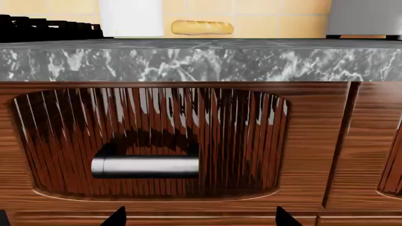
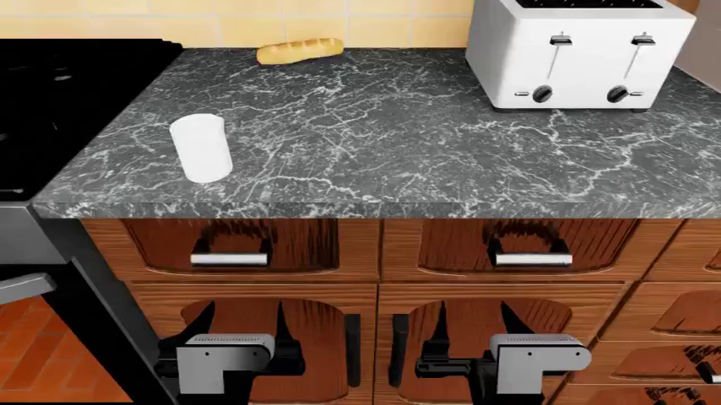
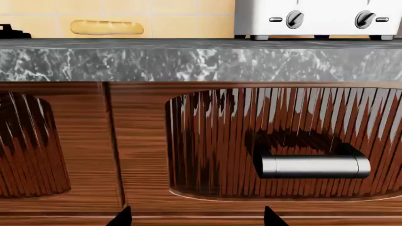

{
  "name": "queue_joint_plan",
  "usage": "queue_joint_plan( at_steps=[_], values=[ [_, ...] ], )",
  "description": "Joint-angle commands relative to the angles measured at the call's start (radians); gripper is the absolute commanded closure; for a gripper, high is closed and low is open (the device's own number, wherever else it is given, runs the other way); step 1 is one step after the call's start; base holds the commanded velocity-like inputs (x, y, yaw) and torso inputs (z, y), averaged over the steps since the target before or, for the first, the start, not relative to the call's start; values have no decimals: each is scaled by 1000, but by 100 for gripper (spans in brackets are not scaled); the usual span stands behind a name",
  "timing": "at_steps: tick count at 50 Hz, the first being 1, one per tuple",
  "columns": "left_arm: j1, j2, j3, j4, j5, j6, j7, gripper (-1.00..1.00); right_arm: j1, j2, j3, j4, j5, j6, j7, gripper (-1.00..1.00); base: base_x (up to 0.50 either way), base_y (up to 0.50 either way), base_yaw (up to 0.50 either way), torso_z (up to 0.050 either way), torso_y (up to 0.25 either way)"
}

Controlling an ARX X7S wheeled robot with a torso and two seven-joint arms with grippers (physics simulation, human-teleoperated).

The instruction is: A wet mug is on the counter and needs to be dried. Pick it up and place it upside down in the open cabinet.

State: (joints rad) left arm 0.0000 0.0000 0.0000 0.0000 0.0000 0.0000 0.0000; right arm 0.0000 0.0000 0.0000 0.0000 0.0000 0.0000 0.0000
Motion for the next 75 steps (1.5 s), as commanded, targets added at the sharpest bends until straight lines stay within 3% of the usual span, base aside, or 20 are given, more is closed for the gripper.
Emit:
queue_joint_plan(
  at_steps=[1,7,15,26,33,47,75],
  values=[
    [2,-17,19,11,-13,-5,-19,-100,0,16,-23,1,14,-3,17,-100,0,0,0,0,0],
    [20,-39,53,157,-29,-93,-37,-100,-2,39,-54,-89,30,77,40,-100,0,0,0,0,0],
    [-32,-69,87,444,-57,-350,-37,-100,15,69,-74,-357,31,297,65,-100,0,0,0,0,0],
    [-263,-107,72,680,-90,-686,-48,-100,190,138,-105,-682,4,711,54,-100,0,0,0,0,0],
    [-383,-126,71,722,-104,-798,-48,-100,343,167,-126,-793,-8,907,41,-100,0,0,0,0,0],
    [-490,-142,78,727,-121,-883,-55,-100,506,188,-138,-833,-12,1058,34,-100,0,0,0,46,0],
    [-543,-155,84,696,-145,-893,-68,-100,553,193,-120,-810,14,1068,30,-100,0,0,0,50,0]
  ],
)
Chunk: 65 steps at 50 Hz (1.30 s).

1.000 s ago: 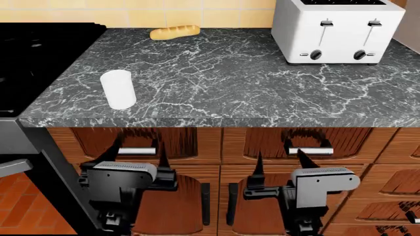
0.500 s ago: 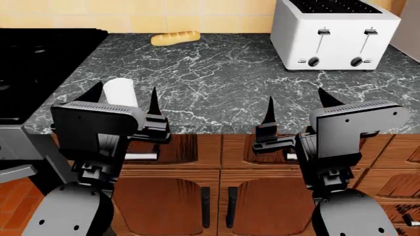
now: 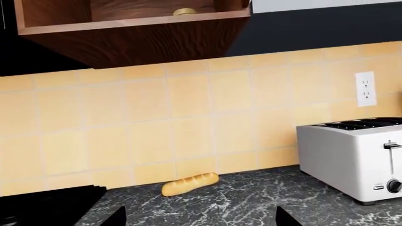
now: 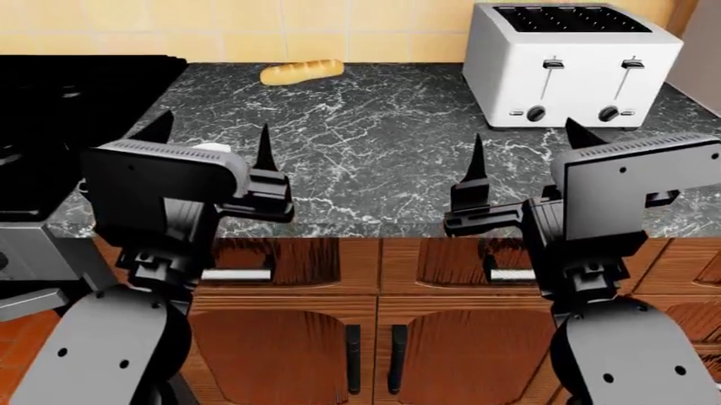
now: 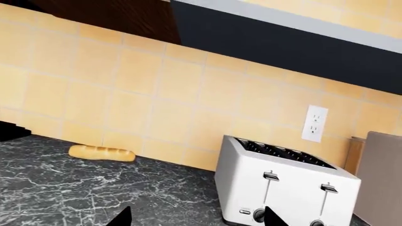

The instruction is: A wet mug is on the counter and needs to be dried. Pick it up and place it upside down in the open cabinet.

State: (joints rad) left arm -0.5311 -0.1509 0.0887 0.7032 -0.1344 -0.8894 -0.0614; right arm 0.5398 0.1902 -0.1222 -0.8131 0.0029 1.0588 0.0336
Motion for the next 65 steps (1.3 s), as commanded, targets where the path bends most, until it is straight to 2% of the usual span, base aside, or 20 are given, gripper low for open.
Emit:
queue_joint_plan(
  at_steps=[1,7,36,65],
  values=[
    [-11,-4,-6,-8,-11,-3,-7,-100,12,4,3,4,12,8,-4,-100,0,0,0,50,0],
    [-6,-2,-13,-6,-16,1,-17,-100,-2,7,2,13,17,-5,-4,-100,0,0,0,48,0],
    [-6,-22,-18,-21,-33,14,-34,-100,-16,8,-11,29,41,-22,-1,-100,26,349,0,0,0],
    [-8,-38,-6,-37,-49,29,-48,-100,-16,17,-14,40,63,-34,1,-100,157,10,0,0,0]
  ],
)
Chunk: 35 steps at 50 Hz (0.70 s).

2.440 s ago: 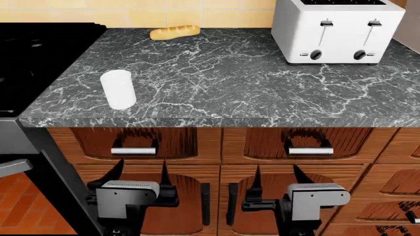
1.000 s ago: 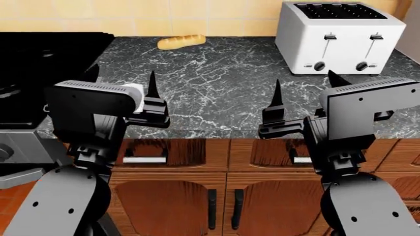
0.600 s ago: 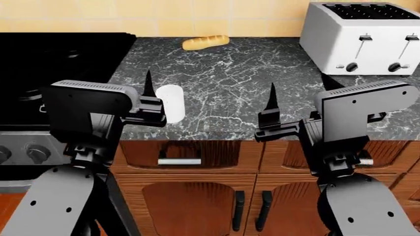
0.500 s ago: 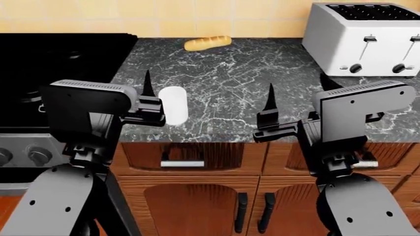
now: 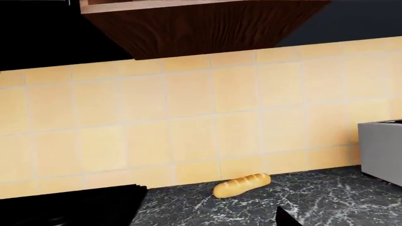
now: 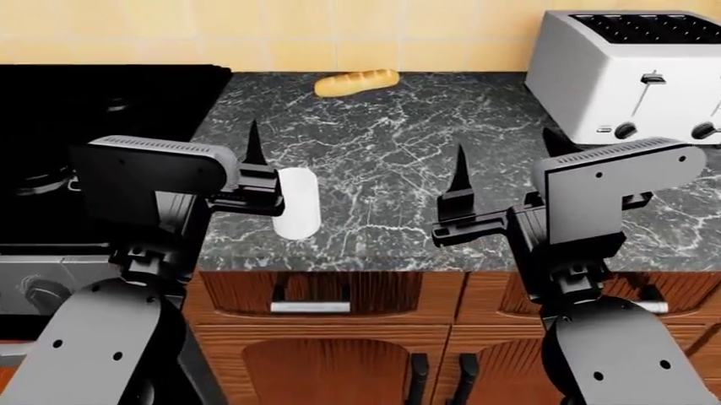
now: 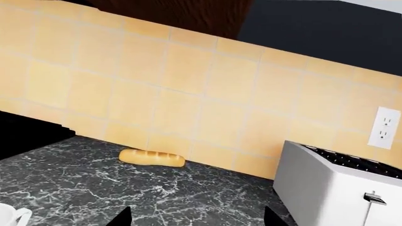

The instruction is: A wet mug is on the counter and needs to be dried. Pick it up and place it upside down in the open cabinet.

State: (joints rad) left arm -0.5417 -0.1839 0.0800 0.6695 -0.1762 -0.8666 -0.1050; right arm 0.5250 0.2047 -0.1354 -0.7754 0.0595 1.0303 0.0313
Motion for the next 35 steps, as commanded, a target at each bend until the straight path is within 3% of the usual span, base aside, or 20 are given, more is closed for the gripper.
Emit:
queue_joint_plan(
  at_steps=[1,35],
  values=[
    [3,-6,3,-3,-8,7,-4,-100,-2,3,0,2,7,-6,3,-100,238,0,0,0,0],
    [3,-20,9,-6,-30,17,-22,-100,-5,11,2,-4,29,-5,12,-100,237,0,0,0,0]
  ],
)
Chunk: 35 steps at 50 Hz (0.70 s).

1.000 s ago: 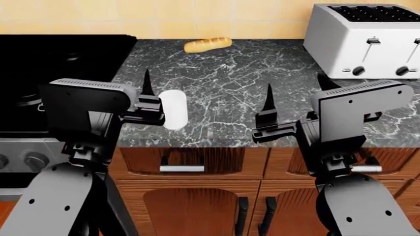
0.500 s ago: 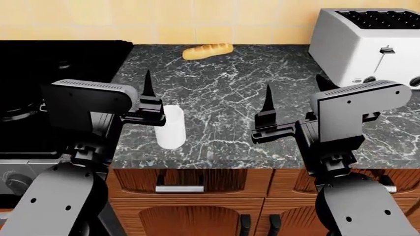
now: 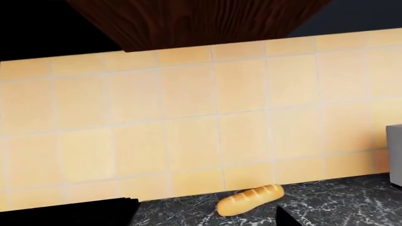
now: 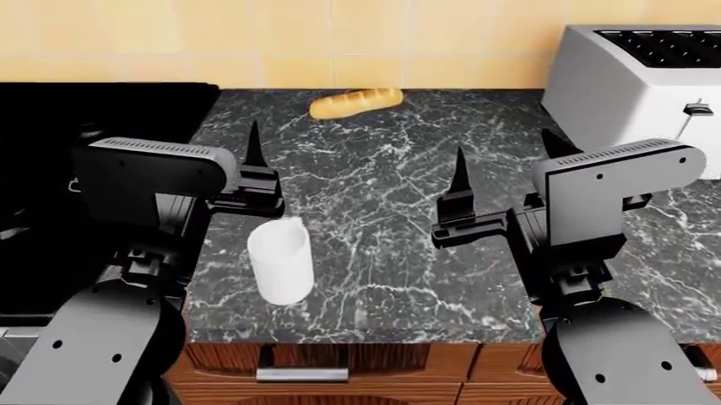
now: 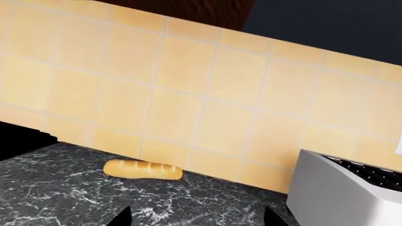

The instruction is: A wet mug is on the counter and needs to be dried. Pick it up and place it upside down in the open cabinet.

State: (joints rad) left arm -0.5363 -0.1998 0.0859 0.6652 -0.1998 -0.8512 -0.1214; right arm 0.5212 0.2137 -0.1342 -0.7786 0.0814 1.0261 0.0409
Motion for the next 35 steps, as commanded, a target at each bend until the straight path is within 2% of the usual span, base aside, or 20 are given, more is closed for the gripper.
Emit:
queue_joint_plan(
  at_steps=[1,35],
  values=[
    [-3,-5,3,-2,-6,1,-6,-100,-2,3,1,0,8,-2,3,-100,234,0,0,0,0],
    [-8,-20,10,-9,-21,13,-25,-100,9,10,-1,-15,28,12,12,-100,226,0,0,0,0]
  ],
)
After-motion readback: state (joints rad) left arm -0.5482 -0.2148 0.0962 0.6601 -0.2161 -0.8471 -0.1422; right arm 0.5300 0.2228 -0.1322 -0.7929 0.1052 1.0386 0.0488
